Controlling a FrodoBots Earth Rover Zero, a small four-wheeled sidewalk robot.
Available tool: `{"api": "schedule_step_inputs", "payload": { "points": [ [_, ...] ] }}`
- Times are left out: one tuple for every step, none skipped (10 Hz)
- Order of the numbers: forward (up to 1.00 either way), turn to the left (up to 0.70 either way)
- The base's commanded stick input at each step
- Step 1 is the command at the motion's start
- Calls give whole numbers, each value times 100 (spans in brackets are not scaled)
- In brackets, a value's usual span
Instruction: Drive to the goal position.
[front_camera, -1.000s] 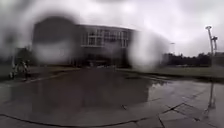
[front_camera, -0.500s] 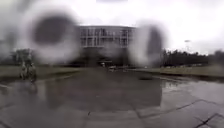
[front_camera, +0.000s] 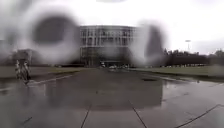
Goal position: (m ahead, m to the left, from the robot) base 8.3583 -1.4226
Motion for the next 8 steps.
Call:
{"api": "schedule_step_inputs", "payload": {
  "points": [
    [70, 0],
    [70, 0],
    [70, 0],
    [70, 0],
    [70, 0],
    [70, 0],
    [70, 0],
    [70, 26]
  ]
}}
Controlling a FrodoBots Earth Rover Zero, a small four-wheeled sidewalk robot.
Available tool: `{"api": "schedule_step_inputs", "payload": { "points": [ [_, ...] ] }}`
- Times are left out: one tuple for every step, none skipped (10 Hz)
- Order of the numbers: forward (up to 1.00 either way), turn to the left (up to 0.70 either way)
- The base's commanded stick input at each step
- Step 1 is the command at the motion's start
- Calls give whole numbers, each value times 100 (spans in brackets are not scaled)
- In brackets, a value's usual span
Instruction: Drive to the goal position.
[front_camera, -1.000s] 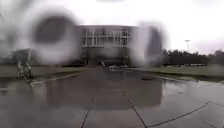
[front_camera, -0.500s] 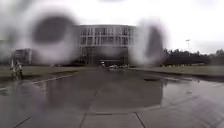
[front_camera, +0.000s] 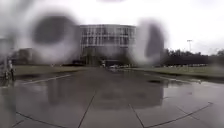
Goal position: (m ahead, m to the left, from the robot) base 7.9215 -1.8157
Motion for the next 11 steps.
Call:
{"api": "schedule_step_inputs", "payload": {
  "points": [
    [70, 1],
    [70, 0],
    [70, 0],
    [70, 0],
    [70, 0],
    [70, 0],
    [70, 0],
    [70, 0],
    [70, 0],
    [70, 0],
    [70, 0]
  ]
}}
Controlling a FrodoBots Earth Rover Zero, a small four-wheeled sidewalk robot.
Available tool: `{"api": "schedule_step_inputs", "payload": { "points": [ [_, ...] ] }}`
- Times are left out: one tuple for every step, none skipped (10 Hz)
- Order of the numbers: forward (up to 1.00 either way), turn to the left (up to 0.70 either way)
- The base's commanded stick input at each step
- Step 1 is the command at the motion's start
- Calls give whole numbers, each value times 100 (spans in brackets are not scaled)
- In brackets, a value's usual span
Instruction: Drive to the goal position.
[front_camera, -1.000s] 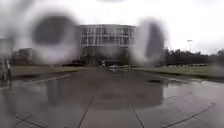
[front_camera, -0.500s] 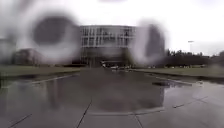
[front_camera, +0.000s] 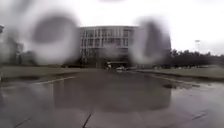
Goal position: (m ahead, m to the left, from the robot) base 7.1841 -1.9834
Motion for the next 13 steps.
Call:
{"api": "schedule_step_inputs", "payload": {
  "points": [
    [70, 0],
    [70, 0],
    [70, 0],
    [70, 0],
    [70, 0],
    [70, 0],
    [70, 0],
    [70, 0],
    [70, 0],
    [70, -1],
    [70, -19],
    [70, -18],
    [70, 0]
  ]
}}
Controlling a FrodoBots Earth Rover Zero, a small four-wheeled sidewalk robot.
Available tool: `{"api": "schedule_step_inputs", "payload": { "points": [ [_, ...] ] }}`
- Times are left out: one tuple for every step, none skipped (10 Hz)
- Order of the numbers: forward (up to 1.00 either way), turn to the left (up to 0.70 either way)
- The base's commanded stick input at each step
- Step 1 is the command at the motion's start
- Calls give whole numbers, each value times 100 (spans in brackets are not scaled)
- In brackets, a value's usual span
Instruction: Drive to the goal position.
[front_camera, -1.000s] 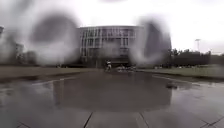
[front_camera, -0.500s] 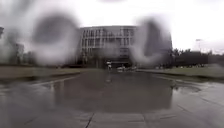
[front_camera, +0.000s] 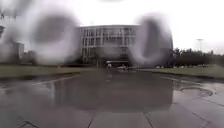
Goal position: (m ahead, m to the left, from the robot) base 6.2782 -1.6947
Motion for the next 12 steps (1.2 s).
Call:
{"api": "schedule_step_inputs", "payload": {
  "points": [
    [70, 0],
    [70, 0],
    [70, 0],
    [70, 0],
    [70, 0],
    [70, -8],
    [70, -19],
    [70, -28],
    [70, -26],
    [70, 0],
    [70, 0],
    [70, 0]
  ]
}}
